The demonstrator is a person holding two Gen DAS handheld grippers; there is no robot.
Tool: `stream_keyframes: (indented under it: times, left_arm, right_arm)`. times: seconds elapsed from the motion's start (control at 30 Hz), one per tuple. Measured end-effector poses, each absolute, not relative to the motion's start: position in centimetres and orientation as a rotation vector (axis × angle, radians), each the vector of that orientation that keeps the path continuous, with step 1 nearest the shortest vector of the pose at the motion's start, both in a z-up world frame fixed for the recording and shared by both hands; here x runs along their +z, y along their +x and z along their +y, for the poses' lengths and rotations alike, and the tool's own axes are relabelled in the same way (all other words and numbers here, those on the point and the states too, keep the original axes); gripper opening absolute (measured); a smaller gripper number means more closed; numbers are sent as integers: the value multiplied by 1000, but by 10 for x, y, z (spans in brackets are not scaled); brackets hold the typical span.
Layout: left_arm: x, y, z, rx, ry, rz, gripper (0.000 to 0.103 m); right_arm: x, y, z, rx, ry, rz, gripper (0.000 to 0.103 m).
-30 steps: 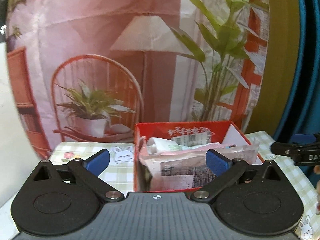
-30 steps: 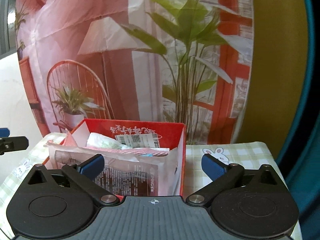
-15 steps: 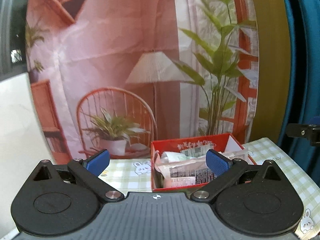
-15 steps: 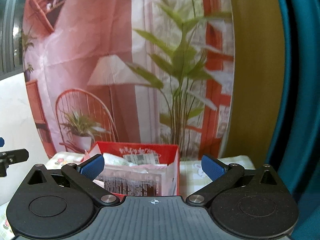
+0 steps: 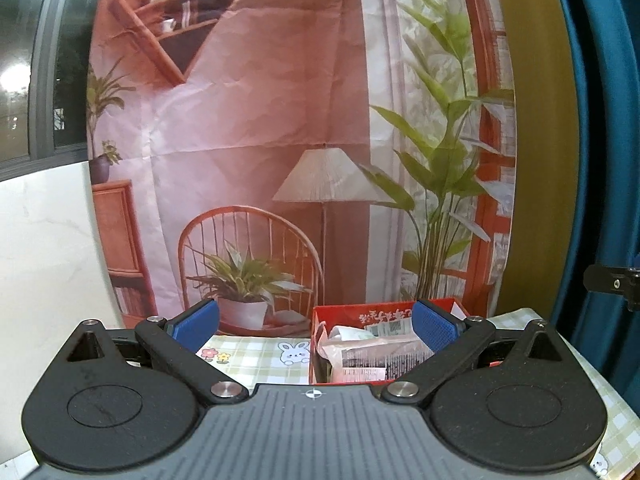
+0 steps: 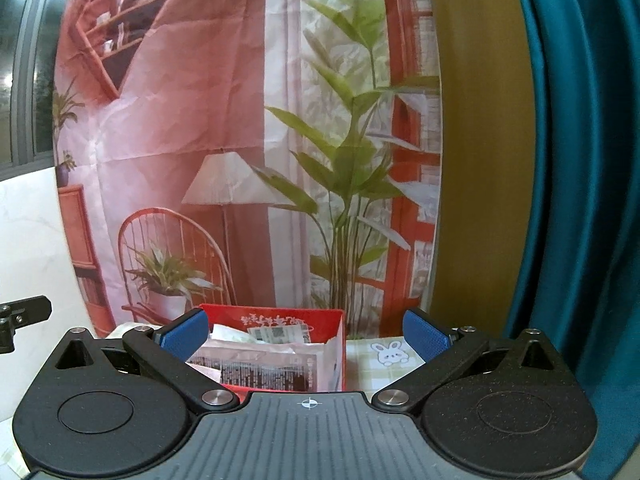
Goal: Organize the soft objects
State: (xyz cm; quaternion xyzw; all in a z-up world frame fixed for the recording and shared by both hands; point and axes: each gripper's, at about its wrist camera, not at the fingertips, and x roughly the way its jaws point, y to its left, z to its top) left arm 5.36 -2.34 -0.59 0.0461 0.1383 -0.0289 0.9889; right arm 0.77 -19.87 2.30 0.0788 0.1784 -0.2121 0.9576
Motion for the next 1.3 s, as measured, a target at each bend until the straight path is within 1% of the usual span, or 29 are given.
stream_keyframes:
  times: [1.3]
  left_arm:
    - [-13,53,-19,-81,83,312,103]
  right_arm:
    - [20,0,-197,-442,148,380,103]
